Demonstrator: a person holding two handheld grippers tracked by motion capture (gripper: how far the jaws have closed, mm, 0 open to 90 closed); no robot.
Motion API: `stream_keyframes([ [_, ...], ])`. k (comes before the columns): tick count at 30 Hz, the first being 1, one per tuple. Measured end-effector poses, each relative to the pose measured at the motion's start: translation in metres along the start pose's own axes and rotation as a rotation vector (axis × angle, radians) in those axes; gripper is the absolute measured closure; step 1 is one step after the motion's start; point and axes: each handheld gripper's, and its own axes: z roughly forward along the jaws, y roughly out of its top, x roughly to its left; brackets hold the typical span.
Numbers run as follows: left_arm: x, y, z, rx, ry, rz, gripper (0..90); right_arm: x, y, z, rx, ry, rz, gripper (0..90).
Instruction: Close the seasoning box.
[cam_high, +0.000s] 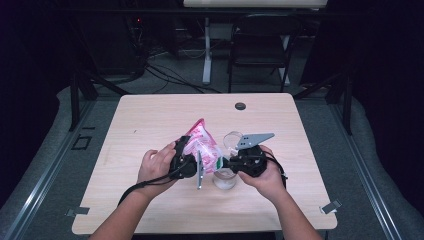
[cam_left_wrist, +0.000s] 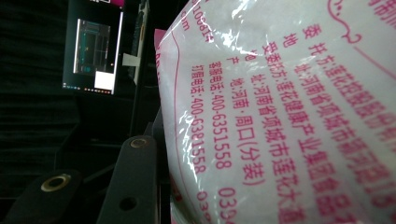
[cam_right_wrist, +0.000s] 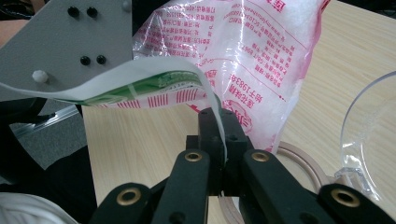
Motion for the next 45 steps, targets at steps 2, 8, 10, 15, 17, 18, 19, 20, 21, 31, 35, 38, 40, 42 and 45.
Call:
stream_keyframes([
  [2, 0.0001, 0.0002, -0.0002, -0.003, 0.004, 0.004, 61.4, 0.0000, 0.0000, -0.0003, 0.000, 0.000, -0.001, 90.0],
  [8, 0.0007, 0.0013, -0.0012, -0.006, 0.023, 0.016, 61.5, -0.0001, -0.0002, -0.0008, -0.004, 0.003, 0.001, 90.0],
  [10, 0.0009, 0.0018, -0.0016, -0.006, 0.026, 0.023, 61.5, -0.0003, -0.0002, -0.0010, -0.003, 0.004, 0.000, 90.0],
  [15, 0.0025, 0.0025, -0.0020, -0.009, 0.036, 0.031, 61.6, -0.0013, -0.0010, -0.0014, 0.001, 0.006, -0.003, 90.0],
  [17, 0.0040, 0.0028, -0.0025, -0.006, 0.036, 0.032, 61.8, -0.0019, -0.0013, -0.0018, 0.002, 0.005, -0.002, 90.0],
  [18, 0.0040, 0.0028, -0.0025, -0.006, 0.036, 0.032, 61.8, -0.0019, -0.0013, -0.0018, 0.002, 0.005, -0.002, 90.0],
  [19, 0.0045, 0.0029, -0.0027, -0.006, 0.039, 0.034, 61.8, -0.0020, -0.0014, -0.0019, 0.002, 0.005, -0.001, 90.0],
  [20, 0.0048, 0.0030, -0.0029, -0.005, 0.039, 0.036, 61.8, -0.0022, -0.0015, -0.0021, 0.004, 0.007, -0.001, 90.0],
  [21, 0.0056, 0.0032, -0.0030, -0.011, 0.042, 0.045, 61.9, -0.0025, -0.0019, -0.0020, 0.004, 0.010, 0.004, 90.0],
  [31, 0.0073, 0.0054, -0.0032, -0.008, 0.039, 0.045, 62.8, -0.0061, -0.0049, -0.0017, 0.023, 0.018, 0.014, 90.0],
  [35, 0.0081, 0.0053, -0.0031, -0.006, 0.041, 0.044, 63.3, -0.0072, -0.0057, -0.0014, 0.034, 0.023, 0.014, 90.0],
  [38, 0.0081, 0.0054, -0.0028, -0.003, 0.038, 0.044, 63.8, -0.0080, -0.0071, -0.0003, 0.040, 0.025, 0.020, 90.0],
  [40, 0.0082, 0.0052, -0.0025, -0.003, 0.036, 0.046, 63.9, -0.0084, -0.0077, 0.0003, 0.050, 0.026, 0.018, 90.0],
  [42, 0.0083, 0.0053, -0.0025, -0.003, 0.037, 0.046, 64.0, -0.0088, -0.0085, 0.0009, 0.056, 0.025, 0.020, 90.0],
  [45, 0.0085, 0.0053, -0.0025, -0.004, 0.035, 0.044, 64.2, -0.0090, -0.0096, 0.0014, 0.060, 0.027, 0.024, 90.0],
])
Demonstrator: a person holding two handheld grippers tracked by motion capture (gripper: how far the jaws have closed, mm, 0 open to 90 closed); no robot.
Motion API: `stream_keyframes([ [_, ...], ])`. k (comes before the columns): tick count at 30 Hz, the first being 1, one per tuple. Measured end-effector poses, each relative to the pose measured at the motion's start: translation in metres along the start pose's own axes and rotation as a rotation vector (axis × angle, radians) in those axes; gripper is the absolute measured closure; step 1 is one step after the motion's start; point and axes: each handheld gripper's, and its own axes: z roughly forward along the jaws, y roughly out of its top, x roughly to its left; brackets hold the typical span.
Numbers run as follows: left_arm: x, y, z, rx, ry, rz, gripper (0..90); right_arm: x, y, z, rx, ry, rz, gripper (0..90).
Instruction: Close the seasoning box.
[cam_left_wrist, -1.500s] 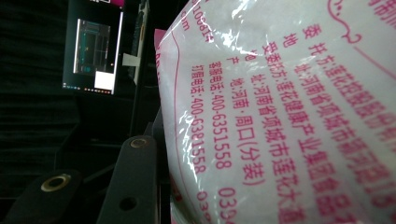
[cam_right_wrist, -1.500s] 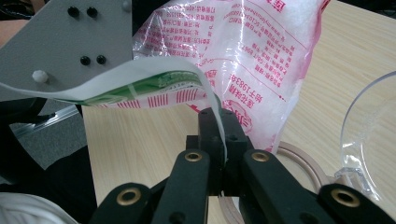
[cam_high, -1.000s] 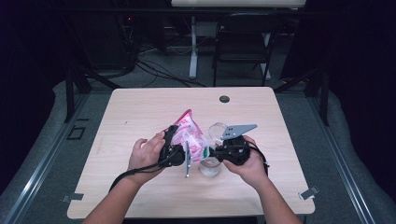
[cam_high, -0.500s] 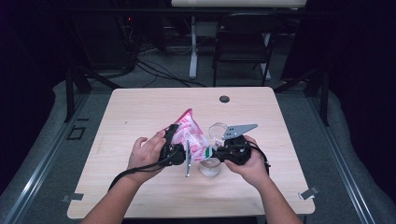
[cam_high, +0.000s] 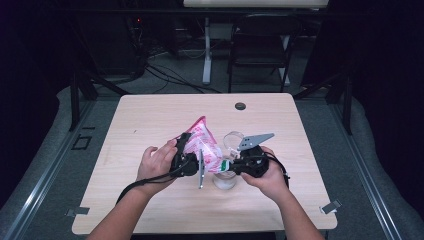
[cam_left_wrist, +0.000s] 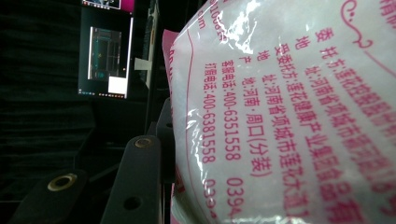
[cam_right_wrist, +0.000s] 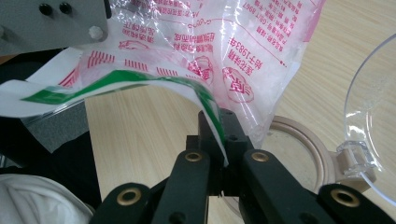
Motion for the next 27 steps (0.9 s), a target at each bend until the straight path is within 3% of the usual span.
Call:
stream_keyframes([
  [11, 0.0004, 0.0001, -0.0001, 0.004, -0.001, -0.006, 64.6, -0.0017, -0.0022, 0.0022, 0.017, -0.005, 0.013, 90.0],
  [27, 0.0007, 0.0035, 0.0000, -0.001, 0.014, 0.006, 65.2, -0.0081, -0.0058, 0.0044, 0.030, -0.001, 0.069, 90.0],
])
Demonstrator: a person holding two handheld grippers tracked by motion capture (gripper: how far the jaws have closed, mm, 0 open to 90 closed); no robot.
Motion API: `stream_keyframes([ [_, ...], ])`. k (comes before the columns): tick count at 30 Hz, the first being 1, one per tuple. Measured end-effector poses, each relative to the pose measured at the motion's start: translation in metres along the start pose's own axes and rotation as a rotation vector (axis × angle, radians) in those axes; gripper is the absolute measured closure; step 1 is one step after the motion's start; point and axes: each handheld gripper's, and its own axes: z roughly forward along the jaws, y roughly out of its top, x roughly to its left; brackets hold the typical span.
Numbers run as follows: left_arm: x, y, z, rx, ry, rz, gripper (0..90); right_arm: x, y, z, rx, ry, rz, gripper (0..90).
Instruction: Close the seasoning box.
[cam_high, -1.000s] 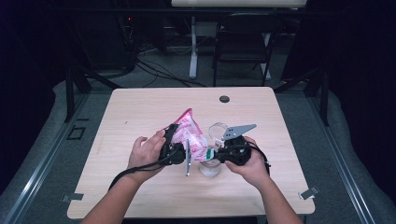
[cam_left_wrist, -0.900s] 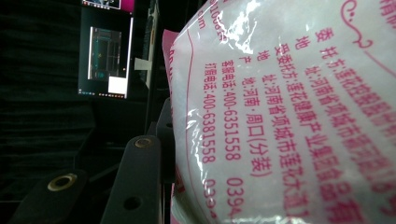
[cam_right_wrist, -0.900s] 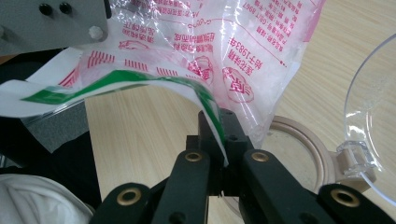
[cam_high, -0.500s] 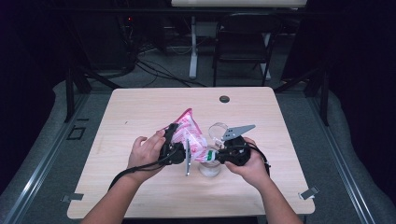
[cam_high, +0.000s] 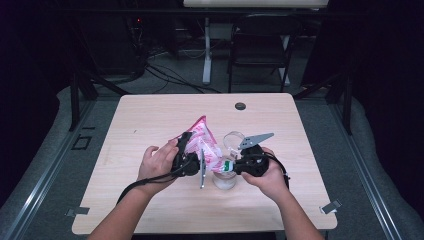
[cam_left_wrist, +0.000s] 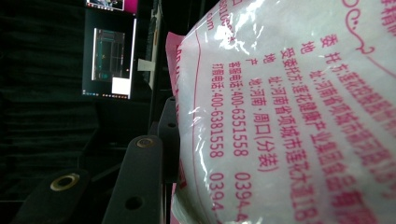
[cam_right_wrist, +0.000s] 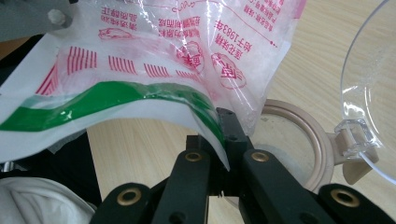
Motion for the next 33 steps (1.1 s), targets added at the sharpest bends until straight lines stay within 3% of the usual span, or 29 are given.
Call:
stream_keyframes([
  [10, -0.0017, 0.0021, -0.0011, -0.004, 0.016, 0.012, 65.6, -0.0040, -0.0025, 0.0029, 0.001, 0.008, 0.023, 90.0],
  [33, 0.0022, 0.0036, -0.0034, -0.011, 0.023, 0.022, 66.5, -0.0067, -0.0060, 0.0056, 0.020, -0.003, 0.023, 90.0],
])
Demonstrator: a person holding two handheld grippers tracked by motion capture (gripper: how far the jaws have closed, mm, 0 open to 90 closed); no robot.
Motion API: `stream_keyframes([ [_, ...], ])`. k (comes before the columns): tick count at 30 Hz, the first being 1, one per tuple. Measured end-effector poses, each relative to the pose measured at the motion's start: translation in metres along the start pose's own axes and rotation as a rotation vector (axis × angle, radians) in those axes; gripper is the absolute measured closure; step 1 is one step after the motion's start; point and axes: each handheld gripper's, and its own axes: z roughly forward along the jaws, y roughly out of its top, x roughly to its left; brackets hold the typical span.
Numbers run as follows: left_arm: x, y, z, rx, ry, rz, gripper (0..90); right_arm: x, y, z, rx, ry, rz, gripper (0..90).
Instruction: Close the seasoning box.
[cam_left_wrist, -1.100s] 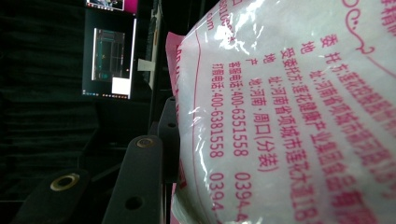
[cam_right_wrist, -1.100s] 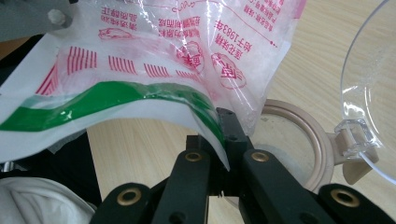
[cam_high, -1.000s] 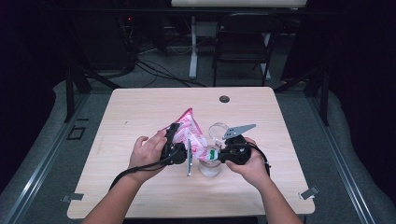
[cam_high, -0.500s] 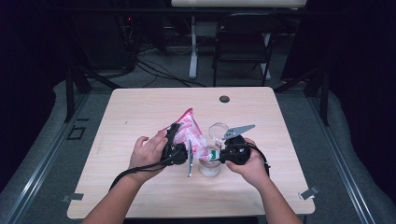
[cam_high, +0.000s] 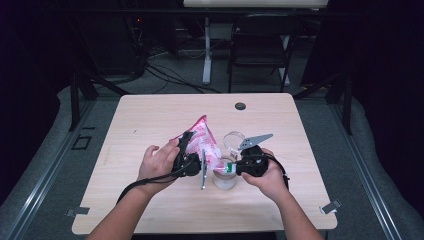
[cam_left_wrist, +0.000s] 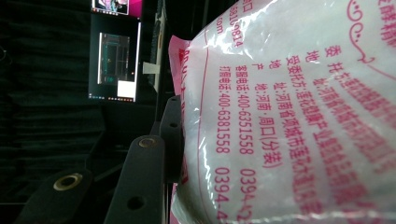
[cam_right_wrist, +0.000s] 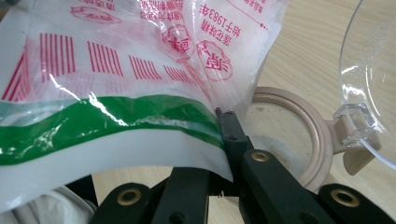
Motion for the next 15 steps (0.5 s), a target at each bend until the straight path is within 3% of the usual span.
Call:
stream_keyframes([
  [15, 0.0004, 0.0030, -0.0014, -0.007, 0.007, 0.010, 68.3, -0.0025, -0.0016, 0.0003, 0.001, -0.003, 0.010, 90.0],
])
